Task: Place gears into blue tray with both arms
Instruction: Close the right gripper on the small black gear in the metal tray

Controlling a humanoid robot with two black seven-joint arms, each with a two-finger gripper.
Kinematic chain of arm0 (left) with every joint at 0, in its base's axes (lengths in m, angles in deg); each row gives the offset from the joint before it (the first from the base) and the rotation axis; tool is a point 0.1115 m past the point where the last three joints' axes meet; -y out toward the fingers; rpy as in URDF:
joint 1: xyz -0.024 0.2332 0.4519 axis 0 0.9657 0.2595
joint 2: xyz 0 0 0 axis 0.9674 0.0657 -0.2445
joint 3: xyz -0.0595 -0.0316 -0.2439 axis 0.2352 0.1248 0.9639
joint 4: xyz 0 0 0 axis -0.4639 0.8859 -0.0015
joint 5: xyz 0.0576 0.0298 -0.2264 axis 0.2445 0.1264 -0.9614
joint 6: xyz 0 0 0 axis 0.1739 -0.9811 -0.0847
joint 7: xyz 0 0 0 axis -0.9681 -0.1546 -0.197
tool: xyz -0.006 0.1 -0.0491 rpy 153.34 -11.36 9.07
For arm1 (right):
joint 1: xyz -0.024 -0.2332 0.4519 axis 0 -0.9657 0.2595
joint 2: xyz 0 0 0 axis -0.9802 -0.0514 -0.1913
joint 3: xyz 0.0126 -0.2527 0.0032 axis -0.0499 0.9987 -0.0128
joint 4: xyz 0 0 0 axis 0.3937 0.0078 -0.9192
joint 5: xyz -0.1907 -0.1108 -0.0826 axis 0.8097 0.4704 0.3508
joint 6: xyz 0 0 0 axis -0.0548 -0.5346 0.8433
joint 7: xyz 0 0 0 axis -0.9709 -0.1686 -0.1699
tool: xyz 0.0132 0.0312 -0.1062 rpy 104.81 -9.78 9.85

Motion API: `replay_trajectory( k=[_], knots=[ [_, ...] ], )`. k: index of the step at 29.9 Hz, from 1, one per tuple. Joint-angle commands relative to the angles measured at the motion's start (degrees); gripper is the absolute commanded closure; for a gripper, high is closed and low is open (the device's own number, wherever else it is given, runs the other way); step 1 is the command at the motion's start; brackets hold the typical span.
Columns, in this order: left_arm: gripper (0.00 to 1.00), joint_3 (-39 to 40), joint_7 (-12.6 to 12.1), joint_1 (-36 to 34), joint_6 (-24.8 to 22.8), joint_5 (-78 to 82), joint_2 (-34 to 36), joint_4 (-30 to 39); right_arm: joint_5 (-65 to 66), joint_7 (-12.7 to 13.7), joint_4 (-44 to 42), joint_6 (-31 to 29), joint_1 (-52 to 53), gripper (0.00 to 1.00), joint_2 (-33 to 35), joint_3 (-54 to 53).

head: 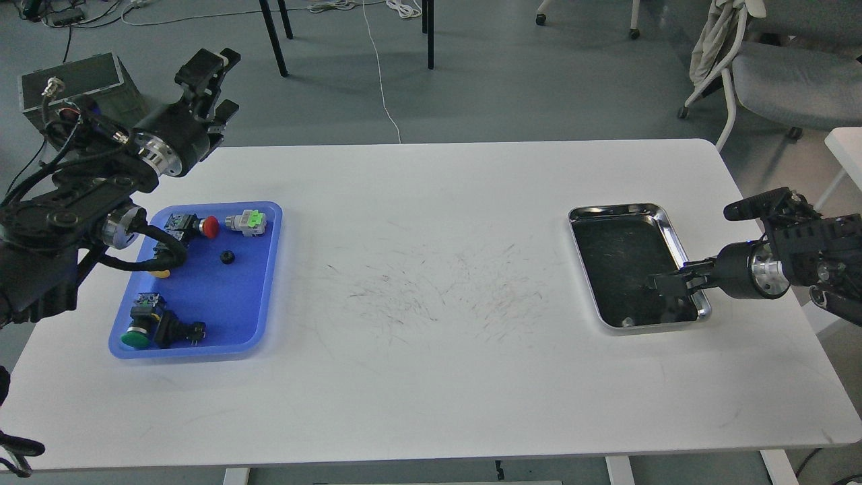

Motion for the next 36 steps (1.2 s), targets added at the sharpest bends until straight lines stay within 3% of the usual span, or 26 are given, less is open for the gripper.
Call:
replay_trajectory(
  k=[1,9,33,36],
  knots=[
    [0.01,0.0,0.0,0.0,0.0,0.0,0.0,0.0,0.3,-0.4,-0.1,-0.1,0.0,0.29,0.0,-0.1],
    [0.01,0.0,0.0,0.2,0.1,0.1,0.3,0.1,0.4,-0.5,-0.2,0.0,0.0,0.38,-0.9,-0.1],
    [0.01,0.0,0.0,0.3,0.2,0.5,0.8,0.0,0.4,-0.6,-2.0,0.5,-1.4,0.46,-2.6,0.0],
    [0.01,0.0,0.0,0.3,0.2,0.5,0.9,0.0,0.5,-0.6,-1.9,0.6,-1.6,0.52,-2.6,0.1]
  ],
)
